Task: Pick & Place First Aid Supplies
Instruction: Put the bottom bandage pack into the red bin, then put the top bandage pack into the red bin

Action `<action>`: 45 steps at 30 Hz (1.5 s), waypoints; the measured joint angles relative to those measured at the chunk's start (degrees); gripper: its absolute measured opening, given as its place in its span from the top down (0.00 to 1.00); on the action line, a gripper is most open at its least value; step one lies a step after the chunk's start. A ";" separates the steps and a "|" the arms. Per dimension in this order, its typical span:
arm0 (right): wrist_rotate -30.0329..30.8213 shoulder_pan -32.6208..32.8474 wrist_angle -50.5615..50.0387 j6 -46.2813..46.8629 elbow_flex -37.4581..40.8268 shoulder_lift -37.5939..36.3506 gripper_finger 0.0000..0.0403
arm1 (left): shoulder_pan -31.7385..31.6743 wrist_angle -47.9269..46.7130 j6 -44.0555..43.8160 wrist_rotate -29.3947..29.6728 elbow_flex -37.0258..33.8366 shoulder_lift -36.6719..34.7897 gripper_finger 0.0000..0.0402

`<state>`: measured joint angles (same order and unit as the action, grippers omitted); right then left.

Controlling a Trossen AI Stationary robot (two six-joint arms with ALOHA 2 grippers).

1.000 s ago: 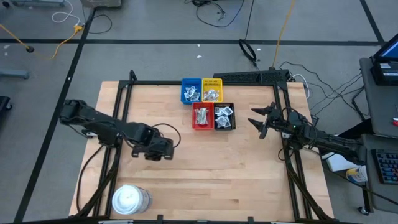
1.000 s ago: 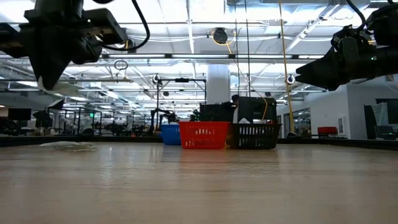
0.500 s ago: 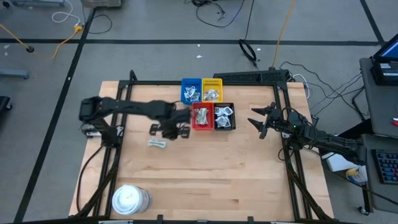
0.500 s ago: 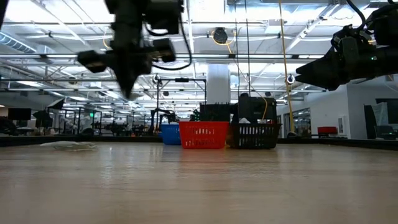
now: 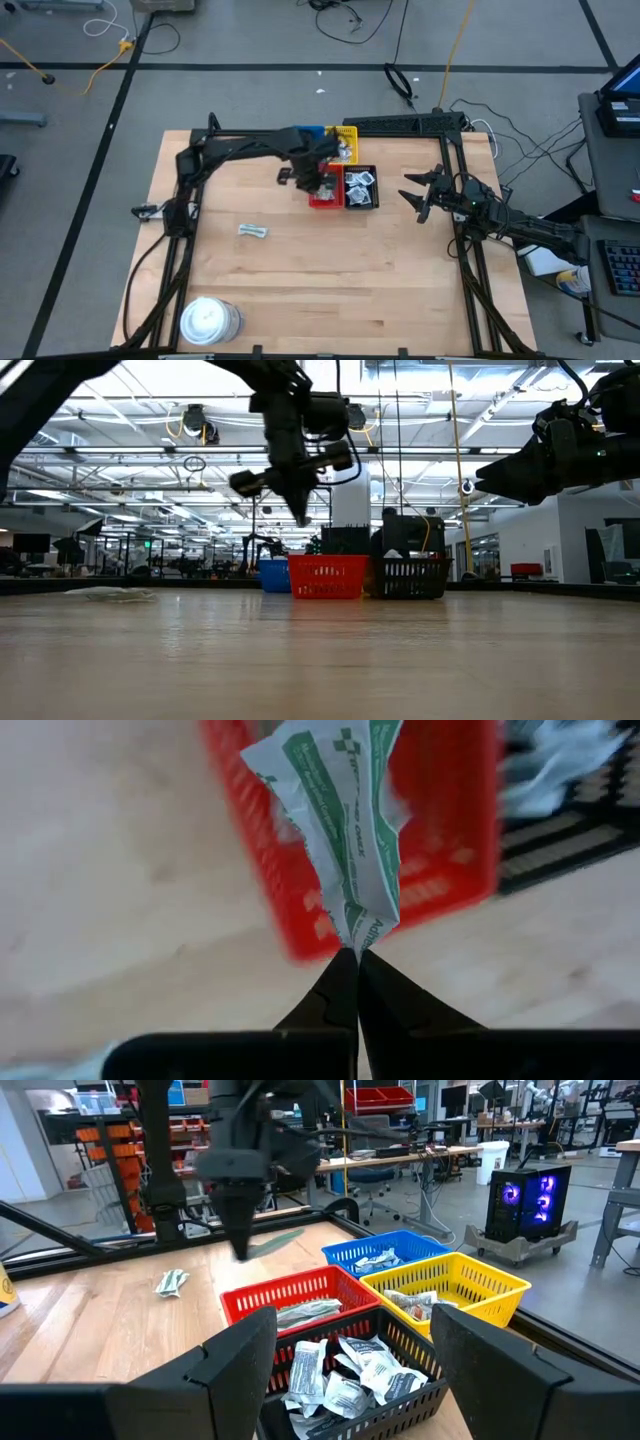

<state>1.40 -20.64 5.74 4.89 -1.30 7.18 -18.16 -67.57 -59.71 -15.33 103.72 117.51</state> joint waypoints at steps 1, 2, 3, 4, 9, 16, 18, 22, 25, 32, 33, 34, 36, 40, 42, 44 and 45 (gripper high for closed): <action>-0.01 0.00 0.00 -0.01 0.00 0.01 0.35 | -0.31 -0.04 0.30 0.02 1.45 0.79 1.00; -0.01 0.00 0.00 0.00 0.01 0.02 0.35 | -0.61 -0.16 0.62 0.00 2.55 1.46 1.00; 0.01 0.00 0.00 0.00 0.01 0.01 0.35 | -0.80 -0.38 0.75 0.16 3.52 2.03 1.00; 0.00 0.00 0.00 -0.02 0.00 0.00 0.35 | -0.93 -0.49 0.92 0.27 4.37 2.54 1.00; 0.00 0.00 0.00 0.00 0.01 0.00 0.35 | -1.21 0.46 0.86 1.29 5.25 3.70 1.00; 0.01 0.00 0.00 0.00 0.01 0.02 0.35 | -1.26 0.87 0.97 2.51 5.09 6.99 1.00; -0.01 0.00 0.00 0.00 0.00 0.02 0.35 | -1.17 1.15 0.97 2.51 5.09 8.05 1.00; -0.01 0.00 0.00 -0.02 0.00 0.02 0.35 | -1.10 1.71 1.02 2.58 5.07 9.57 1.00; 0.00 0.00 0.00 0.00 0.01 0.02 0.35 | -1.08 1.86 1.01 3.48 5.07 9.62 0.97; -0.01 0.00 0.00 -0.02 0.00 0.02 0.35 | -0.82 1.84 1.08 5.99 5.07 9.32 0.77; -0.01 0.00 0.00 0.00 0.00 0.02 0.35 | -0.82 1.83 1.14 5.99 5.07 9.32 0.72; -0.01 0.00 0.00 0.00 0.01 0.02 0.35 | -0.82 1.83 1.11 5.99 5.07 9.32 0.68; 0.00 0.00 0.00 -0.01 0.01 0.02 0.35 | -0.82 1.85 1.10 5.95 5.07 9.32 0.59; -0.01 0.00 0.00 -0.02 0.00 0.02 0.35 | -0.83 1.83 1.30 4.75 5.08 9.32 0.43; 0.01 0.00 0.00 -0.02 0.00 0.02 0.35 | -0.83 1.81 1.13 4.56 5.32 9.32 0.38; -0.01 0.00 0.00 0.00 0.00 0.00 0.35 | -0.87 1.80 1.17 4.38 5.59 8.90 0.34; -0.01 0.00 0.00 -0.01 0.01 0.02 0.35 | -0.89 1.81 1.17 4.39 5.60 8.45 0.32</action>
<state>1.39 -20.64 5.74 4.88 -1.29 7.20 -19.06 -65.76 -58.54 -10.94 109.32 125.96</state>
